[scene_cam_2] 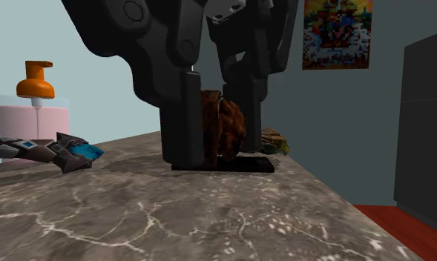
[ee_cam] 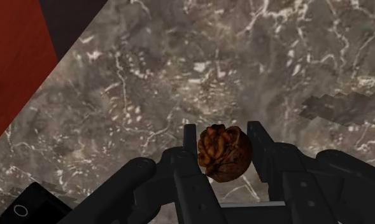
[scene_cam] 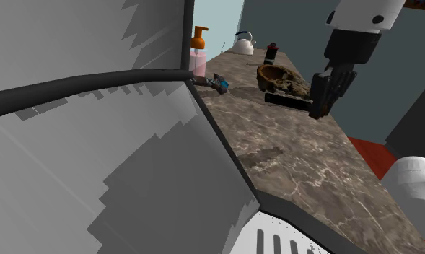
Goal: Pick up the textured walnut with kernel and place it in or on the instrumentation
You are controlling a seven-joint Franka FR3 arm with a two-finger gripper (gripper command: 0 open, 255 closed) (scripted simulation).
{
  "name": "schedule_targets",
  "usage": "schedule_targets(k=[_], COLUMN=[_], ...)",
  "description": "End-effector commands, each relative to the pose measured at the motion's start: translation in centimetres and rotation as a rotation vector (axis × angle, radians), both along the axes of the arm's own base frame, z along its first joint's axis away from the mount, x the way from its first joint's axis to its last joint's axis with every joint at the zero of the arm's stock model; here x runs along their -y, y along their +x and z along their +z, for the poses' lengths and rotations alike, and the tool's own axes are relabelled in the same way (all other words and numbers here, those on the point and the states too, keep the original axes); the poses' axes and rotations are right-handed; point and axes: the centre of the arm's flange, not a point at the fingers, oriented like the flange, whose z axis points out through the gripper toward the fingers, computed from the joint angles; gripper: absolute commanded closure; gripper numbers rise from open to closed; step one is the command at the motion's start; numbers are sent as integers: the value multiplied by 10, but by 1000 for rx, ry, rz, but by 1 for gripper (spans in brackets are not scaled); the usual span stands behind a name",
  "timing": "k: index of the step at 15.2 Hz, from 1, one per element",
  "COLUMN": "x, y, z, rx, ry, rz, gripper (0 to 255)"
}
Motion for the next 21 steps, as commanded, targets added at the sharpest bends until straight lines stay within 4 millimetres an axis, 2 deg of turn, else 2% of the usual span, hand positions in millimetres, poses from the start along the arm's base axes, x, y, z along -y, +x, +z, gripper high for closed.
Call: schedule_targets(k=[1, 18, 21], x=[0, 0, 32], y=[1, 1, 24], z=[11, 100, 101], rx=[0, 0, 0], ry=[0, 0, 0], rz=[0, 0, 0], gripper=[255, 255, 255])
